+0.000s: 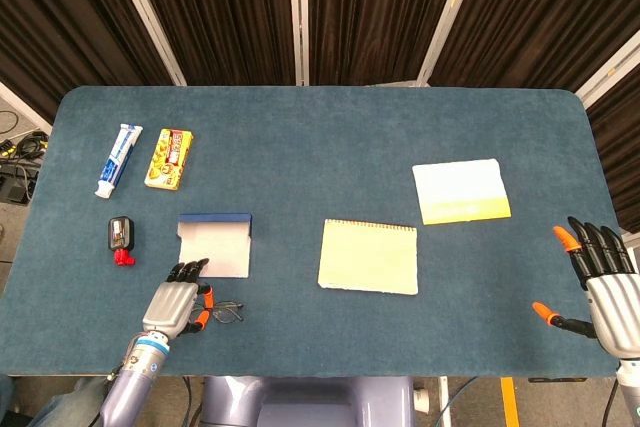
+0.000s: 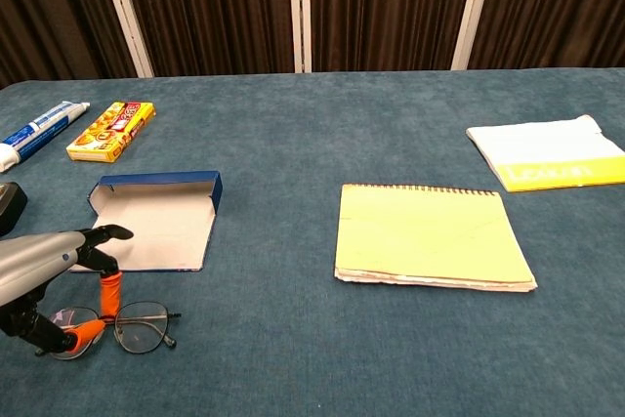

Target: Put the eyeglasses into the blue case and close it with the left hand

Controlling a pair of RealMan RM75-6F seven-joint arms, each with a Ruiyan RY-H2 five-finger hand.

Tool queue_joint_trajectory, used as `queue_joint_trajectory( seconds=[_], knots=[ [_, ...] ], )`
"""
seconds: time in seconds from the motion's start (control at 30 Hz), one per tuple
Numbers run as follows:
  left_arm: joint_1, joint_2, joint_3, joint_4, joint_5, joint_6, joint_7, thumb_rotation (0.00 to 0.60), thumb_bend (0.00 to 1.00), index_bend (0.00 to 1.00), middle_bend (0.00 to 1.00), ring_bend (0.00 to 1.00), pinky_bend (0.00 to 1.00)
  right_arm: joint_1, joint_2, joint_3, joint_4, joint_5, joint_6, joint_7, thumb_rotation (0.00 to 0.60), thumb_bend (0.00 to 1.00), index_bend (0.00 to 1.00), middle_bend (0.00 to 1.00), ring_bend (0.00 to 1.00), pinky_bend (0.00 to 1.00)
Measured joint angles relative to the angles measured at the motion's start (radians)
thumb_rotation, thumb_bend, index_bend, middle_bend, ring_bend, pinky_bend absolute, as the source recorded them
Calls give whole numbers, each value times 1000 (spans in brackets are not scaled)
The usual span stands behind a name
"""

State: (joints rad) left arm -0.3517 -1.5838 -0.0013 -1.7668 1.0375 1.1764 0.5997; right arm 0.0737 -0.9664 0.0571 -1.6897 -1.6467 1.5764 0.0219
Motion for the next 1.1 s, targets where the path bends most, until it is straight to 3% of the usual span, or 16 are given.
queue_joint_trajectory(
  seconds=[0.67, 1.1],
  knots=[
    [-18, 31, -29, -14, 15, 16, -40, 600, 494, 618, 0, 0, 0, 0, -1, -1, 0, 1, 0, -3, 600, 0, 6, 0, 0, 0],
    [-93, 58, -149, -47, -87, 6, -3, 600, 498, 627, 0, 0, 0, 4, -5, 0, 2, 10, -10, -10, 600, 0, 6, 0, 0, 0]
  ],
)
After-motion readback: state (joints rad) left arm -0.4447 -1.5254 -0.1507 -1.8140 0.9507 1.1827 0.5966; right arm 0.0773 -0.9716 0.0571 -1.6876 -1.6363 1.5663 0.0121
